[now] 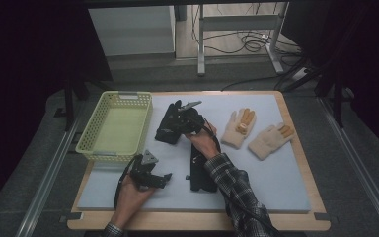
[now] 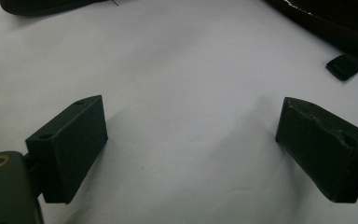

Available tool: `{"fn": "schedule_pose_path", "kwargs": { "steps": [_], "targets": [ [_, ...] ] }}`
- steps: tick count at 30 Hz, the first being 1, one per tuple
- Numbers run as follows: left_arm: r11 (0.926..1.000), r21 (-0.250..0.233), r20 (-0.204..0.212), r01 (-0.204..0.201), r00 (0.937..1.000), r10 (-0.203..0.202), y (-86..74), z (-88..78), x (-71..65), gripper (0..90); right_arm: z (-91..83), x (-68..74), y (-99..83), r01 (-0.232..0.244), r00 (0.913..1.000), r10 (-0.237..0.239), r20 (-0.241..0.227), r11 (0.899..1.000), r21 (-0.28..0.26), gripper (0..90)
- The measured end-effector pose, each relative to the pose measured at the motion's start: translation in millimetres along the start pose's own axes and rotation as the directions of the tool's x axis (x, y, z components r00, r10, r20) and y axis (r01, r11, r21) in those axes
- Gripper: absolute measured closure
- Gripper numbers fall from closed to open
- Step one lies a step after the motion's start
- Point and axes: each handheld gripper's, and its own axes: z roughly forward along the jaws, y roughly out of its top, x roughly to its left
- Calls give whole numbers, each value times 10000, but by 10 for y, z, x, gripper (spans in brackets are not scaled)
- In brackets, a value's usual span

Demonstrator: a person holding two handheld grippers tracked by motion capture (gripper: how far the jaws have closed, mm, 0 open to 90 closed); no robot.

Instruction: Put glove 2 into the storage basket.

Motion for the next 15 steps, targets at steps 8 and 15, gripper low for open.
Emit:
{"fn": "schedule_pose_path", "kwargs": {
  "steps": [8,15],
  "targets": [
    [10000,-24,6,25,10000,-25,0,2,-1,88,277,-23,63,225,9992,-232,331,9995,217,391],
    [10000,-24,1,19,10000,-19,0,2,-2,88,373,-123,38,-546,9985,549,-50,9975,439,514]
  ]
}}
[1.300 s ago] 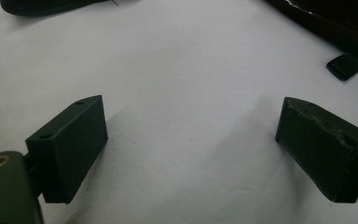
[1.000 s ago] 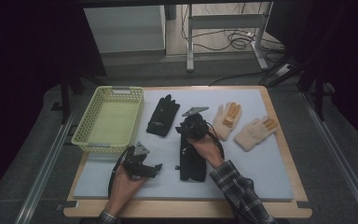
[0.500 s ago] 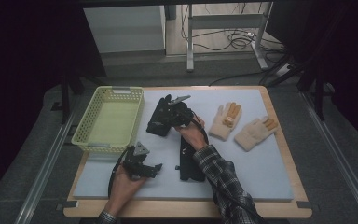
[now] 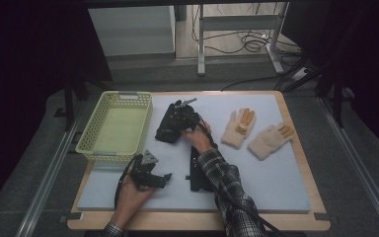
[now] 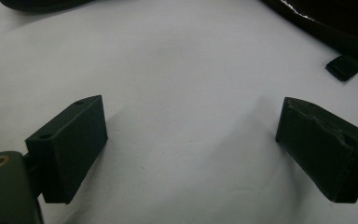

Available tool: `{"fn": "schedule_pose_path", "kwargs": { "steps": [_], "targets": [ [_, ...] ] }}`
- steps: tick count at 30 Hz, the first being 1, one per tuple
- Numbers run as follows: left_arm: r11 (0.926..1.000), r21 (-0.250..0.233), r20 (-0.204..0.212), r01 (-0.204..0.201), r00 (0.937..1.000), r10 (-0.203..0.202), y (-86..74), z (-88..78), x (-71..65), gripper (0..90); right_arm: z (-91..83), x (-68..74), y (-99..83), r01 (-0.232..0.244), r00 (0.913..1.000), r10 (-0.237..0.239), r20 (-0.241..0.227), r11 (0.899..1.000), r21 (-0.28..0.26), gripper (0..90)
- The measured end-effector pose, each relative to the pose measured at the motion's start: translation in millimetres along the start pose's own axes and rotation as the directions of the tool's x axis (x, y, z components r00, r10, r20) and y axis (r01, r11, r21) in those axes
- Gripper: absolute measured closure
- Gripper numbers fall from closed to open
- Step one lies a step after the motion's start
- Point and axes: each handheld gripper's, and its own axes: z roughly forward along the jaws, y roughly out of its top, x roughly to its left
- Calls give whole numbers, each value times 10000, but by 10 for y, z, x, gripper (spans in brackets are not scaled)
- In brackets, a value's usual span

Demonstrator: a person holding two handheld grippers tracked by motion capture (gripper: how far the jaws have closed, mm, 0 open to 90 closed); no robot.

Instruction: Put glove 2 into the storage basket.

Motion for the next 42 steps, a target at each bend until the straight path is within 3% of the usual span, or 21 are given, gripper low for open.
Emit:
{"fn": "schedule_pose_path", "kwargs": {
  "steps": [1,2,4,7,13,16,23,25,27,29,33,37,39,41,42],
  "targets": [
    [10000,19,-9,-7,10000,8,1,-1,0,88,-8,5,6,-23,10000,22,82,10000,88,589],
    [10000,19,-9,-7,10000,8,1,-1,0,88,-8,5,6,-23,10000,22,82,10000,88,589],
    [10000,18,-11,-9,10000,9,1,-1,0,88,-24,23,11,163,9995,-166,276,9998,122,743],
    [10000,3,0,-1,10000,1,0,0,0,88,-30,63,9,525,9975,-530,472,9986,114,808],
    [10000,9,7,1,10000,-1,0,0,1,88,-106,111,36,955,9935,-966,609,9952,202,823],
    [10000,10,9,2,10000,-2,0,0,1,88,-225,103,44,774,9963,-771,369,9970,-88,823],
    [10000,57,-4,-35,10000,35,1,-3,2,88,-644,163,64,802,9965,-817,-198,9945,-667,822],
    [10000,49,-2,-34,10000,34,1,-2,3,88,-695,176,62,778,9965,-797,-249,9947,-673,822],
    [10000,64,-9,-59,10000,59,1,-3,4,88,-923,220,40,836,9952,-878,-428,9922,-924,821],
    [10000,62,-9,-59,10000,59,1,-3,4,88,-974,231,32,805,9952,-856,-482,9918,-994,821],
    [10000,58,-10,-57,10000,57,1,-3,4,88,-1342,302,-71,1026,9935,-1073,-368,9882,-1136,820],
    [10000,52,-14,-63,10000,63,2,-3,4,88,-1593,349,-240,1029,9932,-1083,-430,9884,-1115,819],
    [10000,44,-14,-60,10000,60,2,-2,3,88,-1637,360,-277,1039,9932,-1088,-408,9888,-1074,819],
    [10000,-9,-20,0,10000,0,1,1,-1,88,-1817,395,-445,1082,9927,-1130,-429,9888,-1024,818],
    [10000,-9,-20,0,10000,0,1,1,-1,88,-1817,395,-445,1082,9927,-1130,-429,9888,-1024,818]
  ]
}}
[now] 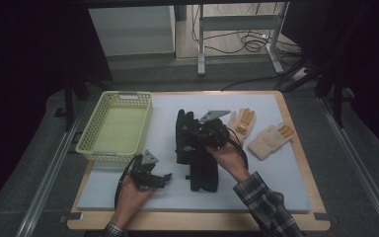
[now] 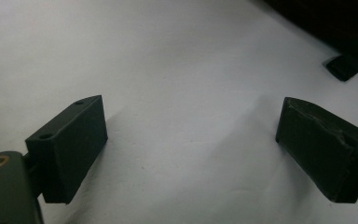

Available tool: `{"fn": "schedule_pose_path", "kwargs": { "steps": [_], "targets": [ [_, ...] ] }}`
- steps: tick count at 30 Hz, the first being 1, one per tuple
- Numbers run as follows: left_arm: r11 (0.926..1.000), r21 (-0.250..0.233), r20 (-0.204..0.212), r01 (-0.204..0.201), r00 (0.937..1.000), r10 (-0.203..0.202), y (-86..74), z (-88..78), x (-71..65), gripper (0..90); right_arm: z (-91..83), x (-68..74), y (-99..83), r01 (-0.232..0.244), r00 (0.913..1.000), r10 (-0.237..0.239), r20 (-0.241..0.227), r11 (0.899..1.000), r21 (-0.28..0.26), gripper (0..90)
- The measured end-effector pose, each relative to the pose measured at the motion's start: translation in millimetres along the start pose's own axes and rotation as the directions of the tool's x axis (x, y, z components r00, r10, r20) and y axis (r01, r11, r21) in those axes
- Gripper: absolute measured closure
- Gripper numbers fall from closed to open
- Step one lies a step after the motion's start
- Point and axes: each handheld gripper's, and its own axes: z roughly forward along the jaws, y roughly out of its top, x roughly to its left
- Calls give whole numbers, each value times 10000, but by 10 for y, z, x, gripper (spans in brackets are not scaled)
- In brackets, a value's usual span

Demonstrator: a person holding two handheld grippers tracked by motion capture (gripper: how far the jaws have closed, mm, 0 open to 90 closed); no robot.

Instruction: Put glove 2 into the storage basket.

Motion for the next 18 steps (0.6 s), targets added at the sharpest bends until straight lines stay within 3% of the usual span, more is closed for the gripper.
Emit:
{"fn": "schedule_pose_path", "kwargs": {
  "steps": [3,6,10,18],
  "targets": [
    [10000,-1,-2,-1,10000,1,0,0,0,88,-181,70,-181,96,9999,-97,77,9999,130,818],
    [10000,2,-3,-1,10000,1,1,0,0,88,-225,102,-320,139,9998,-142,115,9996,239,817],
    [10000,28,-7,-38,10000,38,1,-2,2,88,-161,96,-520,-41,10000,39,41,9982,592,816],
    [10000,-6,1,23,10000,-23,0,0,-2,88,5,108,-748,72,9998,-95,191,9931,1174,771]
  ]
}}
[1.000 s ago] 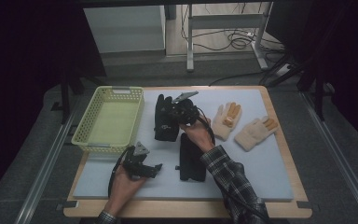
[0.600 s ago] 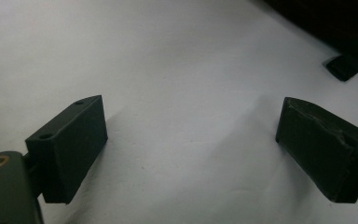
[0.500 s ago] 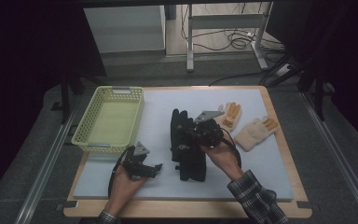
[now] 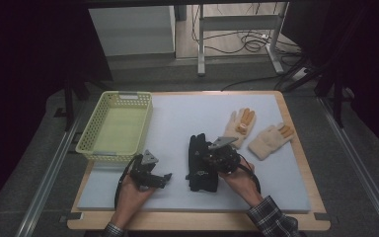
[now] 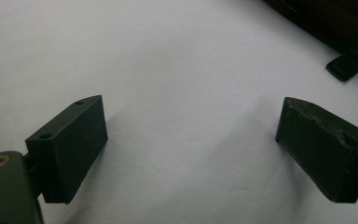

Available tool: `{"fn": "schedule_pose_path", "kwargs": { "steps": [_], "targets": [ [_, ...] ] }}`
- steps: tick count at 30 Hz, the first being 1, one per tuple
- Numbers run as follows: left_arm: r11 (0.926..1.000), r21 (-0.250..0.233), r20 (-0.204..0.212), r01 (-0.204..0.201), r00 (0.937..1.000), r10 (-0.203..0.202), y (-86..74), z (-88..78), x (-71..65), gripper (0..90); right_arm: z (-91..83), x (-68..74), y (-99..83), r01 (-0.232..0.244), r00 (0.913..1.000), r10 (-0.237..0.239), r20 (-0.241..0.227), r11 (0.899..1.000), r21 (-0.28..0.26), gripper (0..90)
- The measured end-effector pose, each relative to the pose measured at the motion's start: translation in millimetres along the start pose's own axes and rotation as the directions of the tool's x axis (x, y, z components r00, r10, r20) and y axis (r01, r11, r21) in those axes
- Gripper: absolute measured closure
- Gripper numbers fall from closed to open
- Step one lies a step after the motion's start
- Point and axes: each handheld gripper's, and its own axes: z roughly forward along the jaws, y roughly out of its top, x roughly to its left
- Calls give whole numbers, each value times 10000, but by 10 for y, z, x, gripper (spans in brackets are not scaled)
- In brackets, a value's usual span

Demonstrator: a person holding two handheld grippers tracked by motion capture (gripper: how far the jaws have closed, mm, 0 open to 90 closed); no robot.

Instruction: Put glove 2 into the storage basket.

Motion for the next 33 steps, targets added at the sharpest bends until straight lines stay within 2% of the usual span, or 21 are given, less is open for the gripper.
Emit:
{"fn": "schedule_pose_path", "kwargs": {
  "steps": [4,6,9,12,15,19,22,27,30,33],
  "targets": [
    [10000,-5,0,-2,10000,2,0,0,0,88,83,27,-101,123,9996,-123,266,9999,19,645],
    [10000,-6,-2,0,10000,0,0,0,0,88,77,13,-112,-29,9997,29,235,10000,-2,578],
    [10000,-2,-1,1,10000,-1,0,0,0,88,-11,-22,-86,-50,9996,55,268,9998,-194,524],
    [10000,-2,-6,-1,10000,1,0,0,-1,88,-161,-89,-91,-246,9989,267,385,9983,-526,519],
    [10000,-4,-6,1,10000,-1,0,0,0,88,-262,-164,-177,-491,9979,513,399,9973,-549,576],
    [10000,32,1,-40,10000,40,0,-2,2,88,-357,-221,-389,-681,9977,681,-32,9952,-701,775],
    [10000,35,-2,-44,10000,44,0,-2,2,88,-370,-199,-556,-754,9969,736,-278,9947,-704,864],
    [10000,19,15,-37,10000,37,0,-2,4,88,-312,-96,-742,-727,9951,686,-716,9957,-566,884],
    [9999,71,60,-91,9999,90,1,-9,9,86,-254,-23,-791,-531,9959,496,-758,9975,-457,884],
    [9997,144,-55,-173,9998,174,-6,-29,-3,80,-234,21,-795,-378,9970,337,-691,9976,-586,884]
  ]
}}
